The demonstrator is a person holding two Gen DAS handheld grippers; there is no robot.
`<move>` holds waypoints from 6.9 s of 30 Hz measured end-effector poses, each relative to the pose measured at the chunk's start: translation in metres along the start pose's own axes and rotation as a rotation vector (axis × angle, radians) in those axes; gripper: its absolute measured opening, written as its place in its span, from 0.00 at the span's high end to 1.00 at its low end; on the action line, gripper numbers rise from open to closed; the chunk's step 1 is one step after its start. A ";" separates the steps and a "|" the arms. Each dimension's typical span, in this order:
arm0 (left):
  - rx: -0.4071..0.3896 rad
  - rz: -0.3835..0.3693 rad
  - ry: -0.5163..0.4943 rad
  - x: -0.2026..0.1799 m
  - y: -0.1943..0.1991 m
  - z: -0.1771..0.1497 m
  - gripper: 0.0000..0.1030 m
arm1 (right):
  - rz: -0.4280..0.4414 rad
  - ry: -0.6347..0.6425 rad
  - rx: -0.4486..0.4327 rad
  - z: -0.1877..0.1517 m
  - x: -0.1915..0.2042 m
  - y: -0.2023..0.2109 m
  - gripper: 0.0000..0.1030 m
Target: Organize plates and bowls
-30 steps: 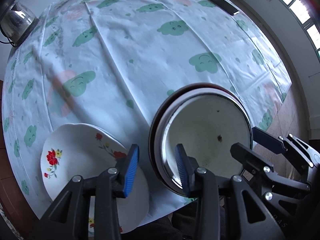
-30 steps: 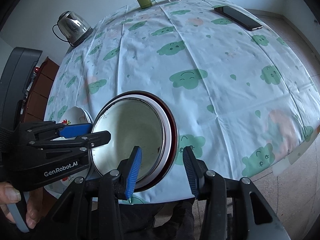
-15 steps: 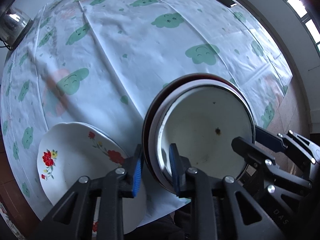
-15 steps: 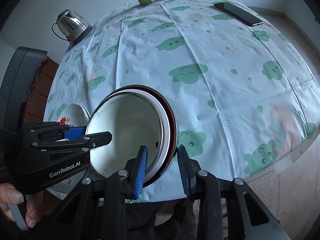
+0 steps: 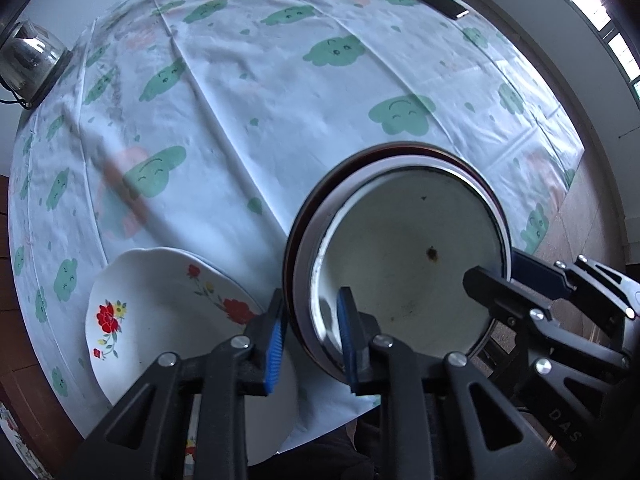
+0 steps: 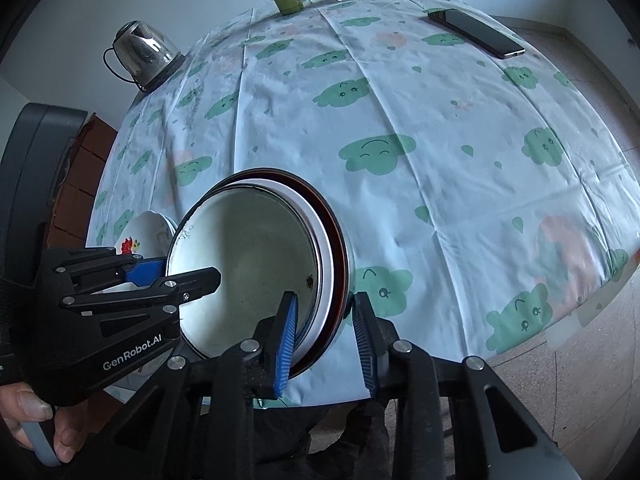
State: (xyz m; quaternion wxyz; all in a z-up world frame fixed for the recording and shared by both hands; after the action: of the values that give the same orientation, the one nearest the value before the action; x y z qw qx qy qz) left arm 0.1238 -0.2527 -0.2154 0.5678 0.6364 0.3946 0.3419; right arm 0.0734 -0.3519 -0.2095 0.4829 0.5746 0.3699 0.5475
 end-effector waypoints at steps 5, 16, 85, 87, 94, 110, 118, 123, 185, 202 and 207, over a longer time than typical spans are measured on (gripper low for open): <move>-0.007 0.004 -0.006 0.003 0.008 -0.005 0.78 | 0.013 -0.013 0.012 0.000 -0.002 0.000 0.70; -0.032 0.002 0.015 0.011 0.023 -0.009 0.78 | 0.042 0.001 0.010 0.003 0.004 0.014 0.70; -0.080 -0.011 0.444 0.136 0.041 -0.095 0.78 | 0.113 0.419 0.080 0.021 0.143 0.004 0.70; -0.075 -0.014 0.456 0.139 0.039 -0.098 0.78 | 0.114 0.429 0.087 0.020 0.147 0.001 0.70; -0.062 -0.018 0.481 0.146 0.033 -0.107 0.78 | 0.116 0.453 0.106 0.015 0.157 -0.005 0.70; -0.018 -0.030 0.494 0.153 0.017 -0.113 0.78 | 0.105 0.468 0.168 0.011 0.163 -0.025 0.70; 0.002 -0.044 0.502 0.158 0.010 -0.113 0.78 | 0.104 0.468 0.182 0.012 0.165 -0.031 0.70; 0.015 -0.053 0.504 0.158 0.006 -0.111 0.78 | 0.100 0.466 0.186 0.014 0.166 -0.035 0.70; 0.025 -0.095 0.481 0.156 -0.003 -0.110 0.49 | 0.064 0.476 0.133 0.011 0.164 -0.036 0.63; -0.283 0.062 0.549 0.158 0.074 -0.131 0.31 | 0.016 0.558 -0.205 0.002 0.166 0.041 0.39; -0.428 0.114 0.551 0.151 0.104 -0.142 0.12 | 0.024 0.560 -0.369 -0.004 0.162 0.077 0.32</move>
State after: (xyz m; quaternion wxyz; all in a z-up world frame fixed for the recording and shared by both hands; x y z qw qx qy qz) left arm 0.0785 -0.0588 -0.0972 0.5405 0.4079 0.4163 0.6067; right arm 0.0820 -0.2164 -0.0921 0.4522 0.3089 0.3761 0.7475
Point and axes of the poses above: each gripper's, at about its wrist camera, not at the fingertips, and y roughly against the way its jaws point, x to its left, z to its top, the point moved 3 cm from there along -y, roughly the way its jaws point, and after that the axes turned 13 degrees about x, right-handed, at the moved point
